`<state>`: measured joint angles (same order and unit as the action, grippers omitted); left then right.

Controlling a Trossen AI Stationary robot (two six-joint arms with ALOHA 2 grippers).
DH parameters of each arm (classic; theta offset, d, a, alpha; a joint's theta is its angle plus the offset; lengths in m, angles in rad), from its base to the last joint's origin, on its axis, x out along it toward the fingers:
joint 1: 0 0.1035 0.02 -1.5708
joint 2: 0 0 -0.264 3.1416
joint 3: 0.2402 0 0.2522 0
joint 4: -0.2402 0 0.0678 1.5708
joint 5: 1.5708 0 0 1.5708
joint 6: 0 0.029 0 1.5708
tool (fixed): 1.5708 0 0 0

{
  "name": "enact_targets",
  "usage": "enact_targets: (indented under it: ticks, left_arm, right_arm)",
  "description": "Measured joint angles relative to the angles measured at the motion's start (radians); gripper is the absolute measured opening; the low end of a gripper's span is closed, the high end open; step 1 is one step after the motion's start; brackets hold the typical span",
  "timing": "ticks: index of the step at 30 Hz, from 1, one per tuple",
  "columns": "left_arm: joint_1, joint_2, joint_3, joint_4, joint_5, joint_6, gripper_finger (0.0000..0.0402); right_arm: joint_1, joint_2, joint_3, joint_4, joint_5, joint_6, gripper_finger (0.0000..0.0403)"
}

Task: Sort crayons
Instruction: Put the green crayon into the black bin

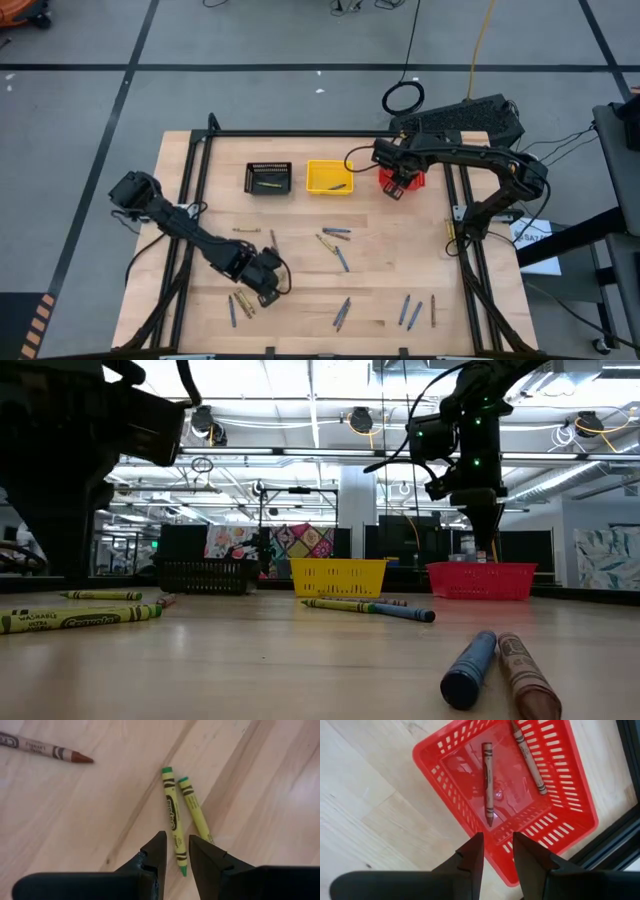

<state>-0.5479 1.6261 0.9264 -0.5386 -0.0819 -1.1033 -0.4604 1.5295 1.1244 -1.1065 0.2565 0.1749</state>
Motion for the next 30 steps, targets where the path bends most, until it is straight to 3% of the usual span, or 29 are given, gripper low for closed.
enact_targets:
  ticks: [30]
  left_arm:
    - [-0.029,0.07,0.0,0.048,-0.005,-0.018,0.0086]
  right_arm:
    - [0.011,0.0,0.0,0.002,0.0,-0.003,0.0091]
